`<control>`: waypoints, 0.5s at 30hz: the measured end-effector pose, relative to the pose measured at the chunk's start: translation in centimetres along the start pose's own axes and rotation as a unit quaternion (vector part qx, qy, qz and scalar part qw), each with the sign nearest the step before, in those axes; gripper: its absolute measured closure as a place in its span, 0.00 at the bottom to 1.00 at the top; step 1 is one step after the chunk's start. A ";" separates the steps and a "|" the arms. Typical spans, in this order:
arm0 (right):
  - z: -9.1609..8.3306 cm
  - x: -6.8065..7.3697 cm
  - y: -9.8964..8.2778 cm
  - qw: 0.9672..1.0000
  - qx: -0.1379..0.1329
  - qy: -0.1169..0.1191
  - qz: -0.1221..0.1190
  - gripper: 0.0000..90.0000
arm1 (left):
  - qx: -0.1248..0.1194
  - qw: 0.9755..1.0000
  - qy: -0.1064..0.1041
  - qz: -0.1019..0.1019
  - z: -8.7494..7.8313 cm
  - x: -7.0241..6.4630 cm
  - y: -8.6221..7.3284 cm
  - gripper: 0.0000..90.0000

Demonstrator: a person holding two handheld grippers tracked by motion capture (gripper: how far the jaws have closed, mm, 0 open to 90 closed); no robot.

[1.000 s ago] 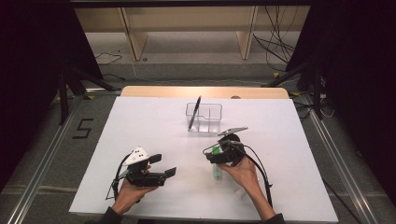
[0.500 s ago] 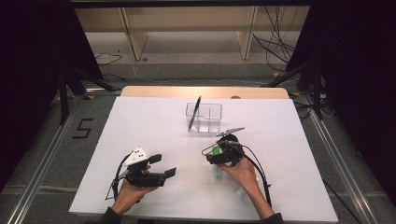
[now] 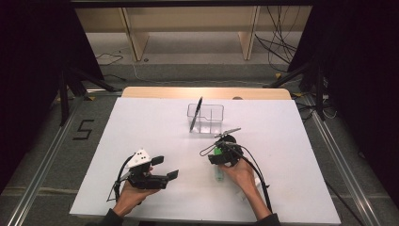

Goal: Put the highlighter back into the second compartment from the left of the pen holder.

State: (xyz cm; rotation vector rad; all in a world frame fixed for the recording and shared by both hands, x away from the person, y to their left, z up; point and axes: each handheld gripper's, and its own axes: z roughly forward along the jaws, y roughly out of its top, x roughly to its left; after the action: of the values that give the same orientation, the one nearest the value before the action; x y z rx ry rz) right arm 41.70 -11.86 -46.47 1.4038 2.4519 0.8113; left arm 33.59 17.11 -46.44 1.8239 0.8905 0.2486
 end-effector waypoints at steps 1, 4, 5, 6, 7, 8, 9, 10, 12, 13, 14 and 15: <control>0.2 0.1 0.0 1.000 0.004 -0.002 -0.001 0.48 | 0.000 1.000 0.000 0.000 0.0 0.0 0.0 0.17; 0.6 0.2 0.2 1.000 0.013 -0.017 -0.006 0.49 | 0.002 1.000 0.002 -0.001 0.1 0.1 0.0 0.17; 0.7 0.1 0.2 1.000 0.016 -0.020 -0.006 0.49 | 0.002 1.000 0.003 0.000 0.1 0.1 0.0 0.17; 0.8 0.2 0.2 0.999 0.020 -0.024 -0.008 0.50 | 0.001 1.000 0.002 0.000 0.1 0.1 0.0 0.17; 0.9 0.2 0.2 0.999 0.024 -0.029 -0.010 0.50 | 0.001 1.000 0.002 0.000 0.1 0.1 0.0 0.17; 1.0 0.2 0.2 0.999 0.028 -0.032 -0.012 0.51 | 0.000 1.000 0.002 -0.001 0.1 0.0 0.0 0.17; 1.0 0.2 0.2 0.999 0.029 -0.035 -0.014 0.53 | 0.001 1.000 0.002 0.000 0.1 0.0 0.0 0.17; 1.0 0.2 0.2 0.999 0.028 -0.038 -0.015 0.55 | 0.002 1.000 0.002 0.001 0.1 0.0 0.0 0.17; 1.0 0.2 0.2 0.999 0.028 -0.037 -0.016 0.56 | 0.002 1.000 0.002 0.003 0.1 0.0 0.0 0.17; 1.0 0.1 0.2 0.999 0.029 -0.036 -0.015 0.56 | 0.002 1.000 0.002 0.003 0.1 0.0 0.0 0.17; 1.0 0.1 0.2 0.999 0.030 -0.037 -0.015 0.56 | 0.002 1.000 0.002 0.002 0.0 0.0 0.0 0.17; 1.0 0.1 0.2 0.999 0.031 -0.038 -0.016 0.56 | 0.003 1.000 0.002 0.002 0.0 0.0 0.0 0.17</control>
State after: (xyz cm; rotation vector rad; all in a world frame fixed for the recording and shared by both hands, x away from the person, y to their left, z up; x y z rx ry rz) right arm 42.20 -11.32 -47.14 1.3844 2.4546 0.6682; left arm 33.62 17.11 -46.49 1.8312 0.8907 0.2532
